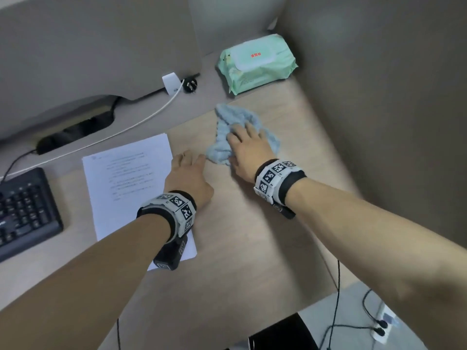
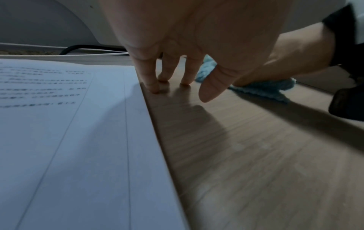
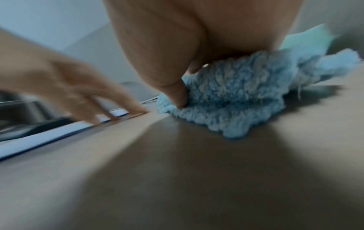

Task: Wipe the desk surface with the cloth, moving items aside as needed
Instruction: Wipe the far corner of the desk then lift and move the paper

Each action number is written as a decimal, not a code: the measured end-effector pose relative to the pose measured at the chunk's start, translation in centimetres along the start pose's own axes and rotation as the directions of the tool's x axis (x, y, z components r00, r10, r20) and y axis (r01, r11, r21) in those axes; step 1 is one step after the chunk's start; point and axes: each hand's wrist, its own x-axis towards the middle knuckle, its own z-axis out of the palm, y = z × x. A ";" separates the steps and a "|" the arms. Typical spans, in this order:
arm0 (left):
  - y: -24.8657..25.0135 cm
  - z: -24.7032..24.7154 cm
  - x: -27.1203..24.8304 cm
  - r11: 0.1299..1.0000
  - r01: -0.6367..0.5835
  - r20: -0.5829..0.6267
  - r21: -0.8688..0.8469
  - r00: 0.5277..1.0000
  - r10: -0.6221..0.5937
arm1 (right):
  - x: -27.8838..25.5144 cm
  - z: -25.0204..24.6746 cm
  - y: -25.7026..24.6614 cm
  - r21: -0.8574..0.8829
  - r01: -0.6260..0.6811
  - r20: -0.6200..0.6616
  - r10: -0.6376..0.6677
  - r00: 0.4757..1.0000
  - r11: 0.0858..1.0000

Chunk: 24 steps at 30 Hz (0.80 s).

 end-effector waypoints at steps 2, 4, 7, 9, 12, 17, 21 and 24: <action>0.0 -0.1 -0.1 1.000 -0.009 -0.012 0.002 1.000 0.009 | -1.5 1.1 -1.3 0.028 0.143 0.011 -0.143 0.990 0.989; 0.0 -0.3 -0.3 1.000 -0.003 0.010 0.011 1.000 0.003 | -2.7 1.1 0.7 0.049 0.158 -0.015 -0.157 0.987 0.986; -0.2 -0.3 -0.2 1.000 -0.001 0.021 0.012 1.000 0.001 | -3.4 0.4 6.6 0.074 -0.058 -0.137 0.068 0.988 0.996; -0.3 -0.2 -0.2 1.000 -0.003 0.021 0.016 1.000 0.003 | -3.5 -0.6 8.8 0.096 -0.225 -0.139 0.237 0.961 0.969; -0.2 -0.2 -0.3 1.000 0.000 0.041 0.018 0.999 -0.001 | -3.4 -1.2 6.2 0.054 -0.332 -0.056 0.334 0.941 0.942; -1.5 -1.8 -0.4 0.985 -0.039 0.107 -0.167 0.993 0.058 | -6.6 0.6 -2.2 0.011 -0.193 0.061 0.192 0.979 0.981; -5.1 -2.7 -1.8 0.898 -0.046 -0.046 -0.437 0.999 0.029 | -10.1 1.8 -5.6 0.079 -0.241 0.130 0.230 0.965 0.967; -9.5 -2.6 -3.6 0.832 0.034 -0.083 -0.554 0.992 -0.095 | -12.4 2.1 -8.2 0.065 -0.298 0.209 0.279 0.937 0.952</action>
